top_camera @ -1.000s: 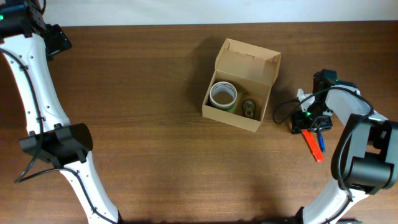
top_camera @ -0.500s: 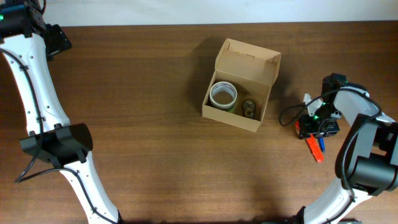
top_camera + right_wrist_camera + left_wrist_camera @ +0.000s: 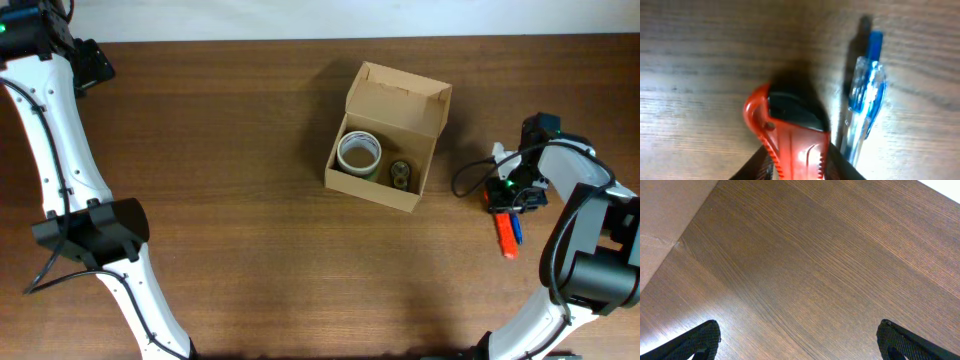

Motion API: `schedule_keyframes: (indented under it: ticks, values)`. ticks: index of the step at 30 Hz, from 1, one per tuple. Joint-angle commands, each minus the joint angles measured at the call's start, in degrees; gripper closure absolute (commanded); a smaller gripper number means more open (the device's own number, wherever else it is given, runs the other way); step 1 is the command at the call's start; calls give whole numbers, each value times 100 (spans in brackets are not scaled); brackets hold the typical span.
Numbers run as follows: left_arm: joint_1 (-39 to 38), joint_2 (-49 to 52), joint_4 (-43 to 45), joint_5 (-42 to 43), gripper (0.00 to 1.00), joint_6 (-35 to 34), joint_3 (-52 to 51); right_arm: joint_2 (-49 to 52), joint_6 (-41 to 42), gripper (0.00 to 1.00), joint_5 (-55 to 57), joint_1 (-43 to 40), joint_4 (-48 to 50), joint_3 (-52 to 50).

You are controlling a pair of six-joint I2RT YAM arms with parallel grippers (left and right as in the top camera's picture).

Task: Pack container
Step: 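Lower the right gripper and grasp the red box cutter, then lift the box cutter and carry it over the box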

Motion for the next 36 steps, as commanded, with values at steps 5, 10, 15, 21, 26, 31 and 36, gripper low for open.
schedule_keyframes:
  ticks: [5, 10, 15, 21, 26, 31, 36]
  values:
    - [31, 31, 7, 26, 0, 46, -22, 271, 149, 83, -166, -11, 184, -109]
    - [31, 31, 7, 26, 0, 46, -22, 271, 297, 82, -280, -9, 186, -109]
    - [31, 31, 7, 26, 0, 46, -22, 269, 407, 83, -793, -9, 184, -57]
    - [31, 31, 7, 26, 0, 46, -22, 251, 496, 84, -1134, 105, 9, 481]
    - [31, 31, 7, 26, 0, 46, -22, 177, 723, 85, -1130, 400, -404, 1589]
    - [31, 31, 7, 26, 0, 46, -22, 173, 1274, 89, -1130, 697, -1051, 3244]
    - [31, 31, 7, 26, 0, 46, -22, 173, 1414, 89, -1082, 1023, -1934, 5040]
